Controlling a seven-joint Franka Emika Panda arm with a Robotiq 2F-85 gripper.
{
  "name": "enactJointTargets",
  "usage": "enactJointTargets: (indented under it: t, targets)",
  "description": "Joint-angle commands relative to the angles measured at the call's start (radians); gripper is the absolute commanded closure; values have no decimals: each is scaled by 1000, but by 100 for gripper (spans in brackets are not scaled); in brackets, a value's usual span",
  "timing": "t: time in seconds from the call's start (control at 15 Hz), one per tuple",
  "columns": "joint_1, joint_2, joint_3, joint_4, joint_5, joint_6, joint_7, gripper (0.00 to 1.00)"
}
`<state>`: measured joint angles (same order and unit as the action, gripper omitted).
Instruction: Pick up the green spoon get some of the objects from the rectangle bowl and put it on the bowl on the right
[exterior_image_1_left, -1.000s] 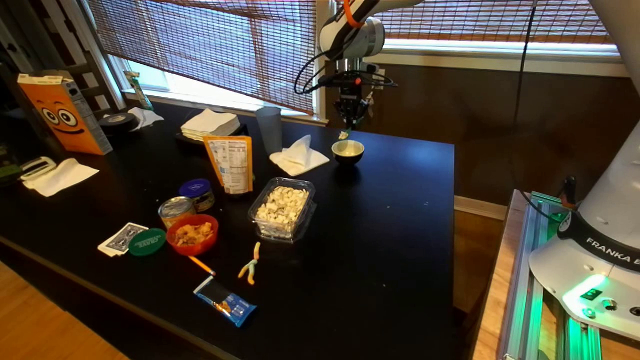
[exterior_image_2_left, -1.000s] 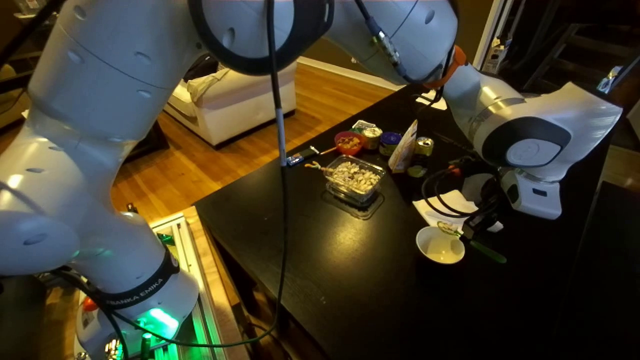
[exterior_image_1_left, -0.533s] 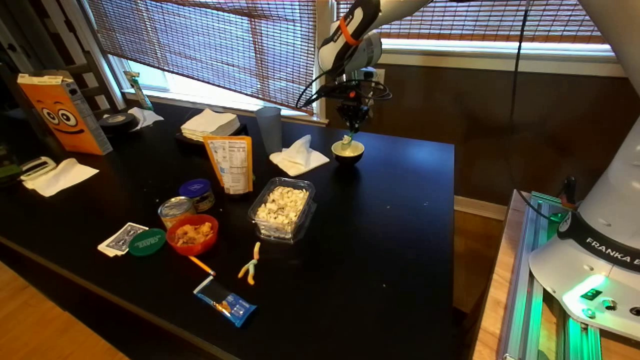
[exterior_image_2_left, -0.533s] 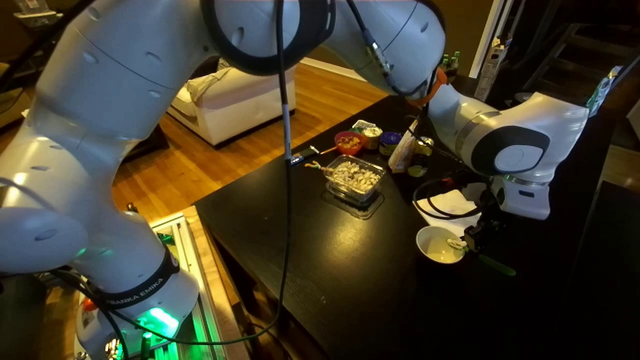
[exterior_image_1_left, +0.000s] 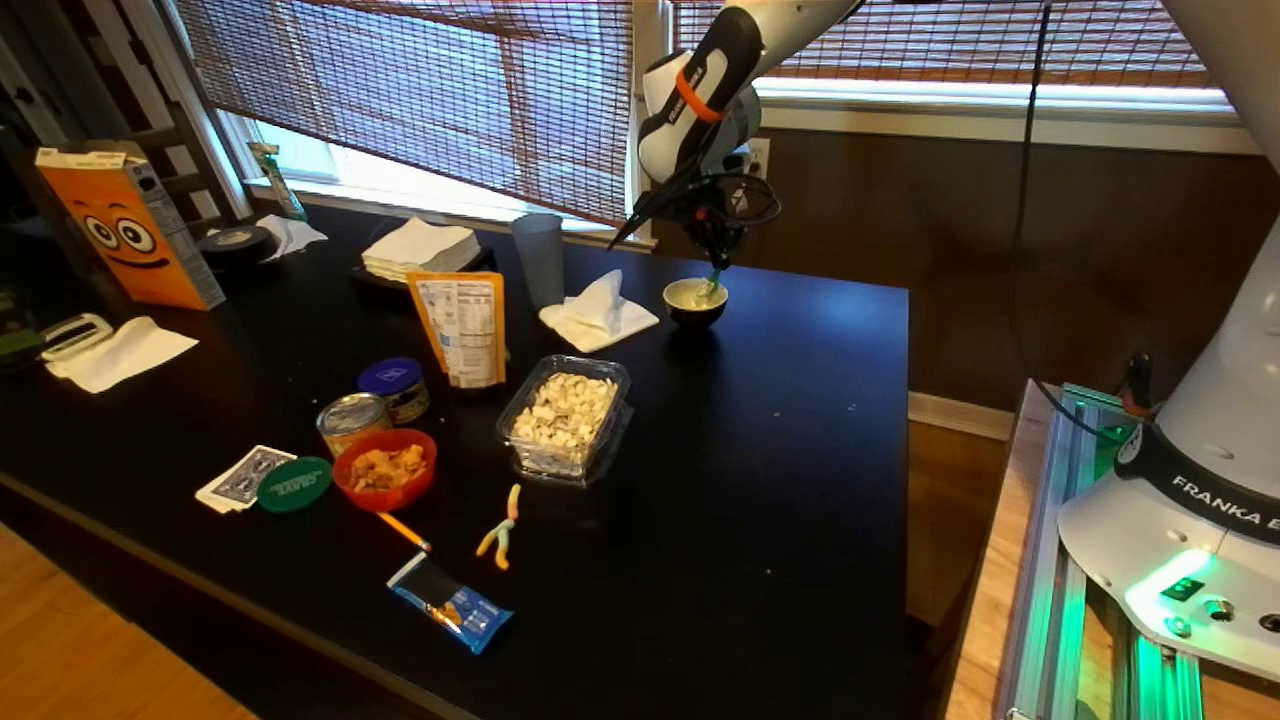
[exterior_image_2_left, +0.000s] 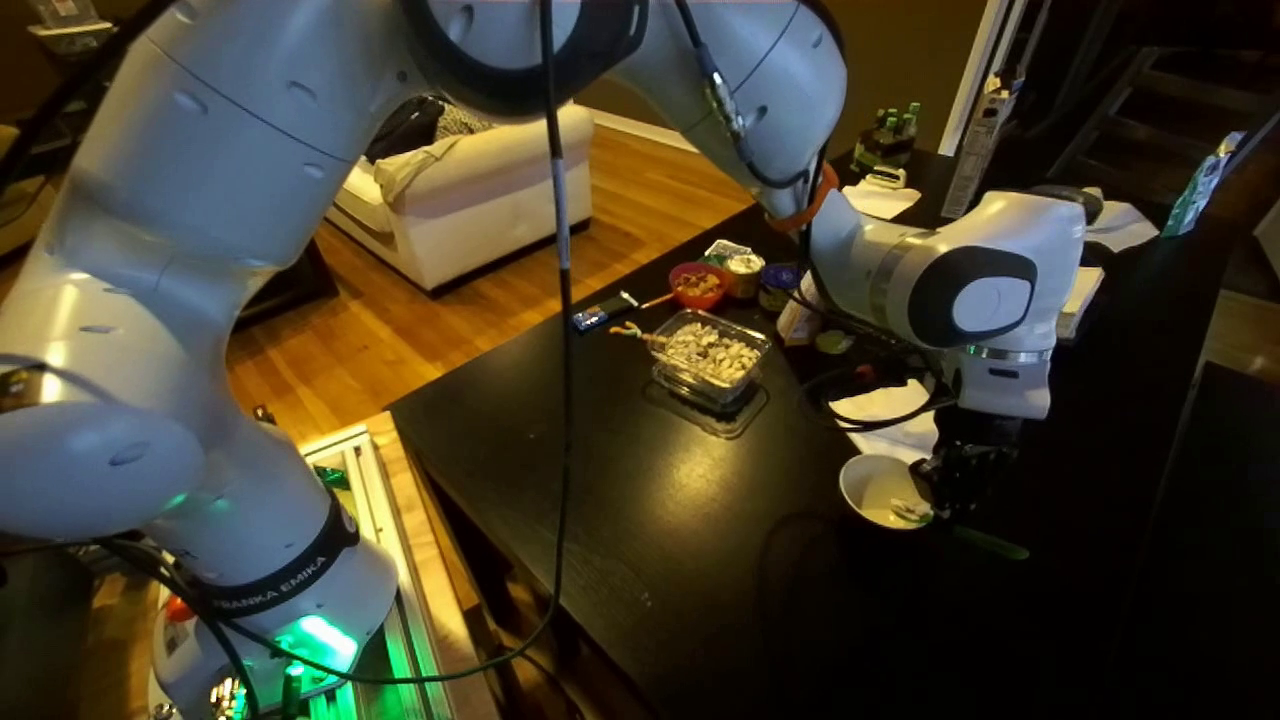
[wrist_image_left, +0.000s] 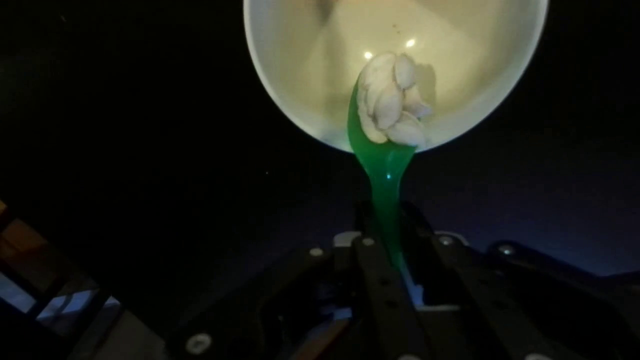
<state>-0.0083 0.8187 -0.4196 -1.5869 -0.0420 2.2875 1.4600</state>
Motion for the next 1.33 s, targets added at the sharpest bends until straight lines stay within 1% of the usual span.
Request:
enactJointTargets:
  t: [0.0,0.2,0.4,0.73,0.87,0.93,1.0,1.13,1.2,1.27]
  targets:
    - [71,-67,-41,-124,-109,92,112,96]
    - [134,-97,-78,-194,-193,169,195,96]
    - [212,-118,-130,-262,-296,240,297,96]
    - [367,-110,-270,-324,-515,323,503,96]
    - [417,-106,-319,-341,-583,339,570,96]
    - [425,-118,-321,-348,-594,326,579,96]
    - [413,-153,-296,-357,-578,290,556,96]
    - [361,-239,-217,-374,-521,221,442,96]
    - [318,-288,-161,-381,-490,176,355,96]
    - [291,-314,-130,-383,-493,168,306,96]
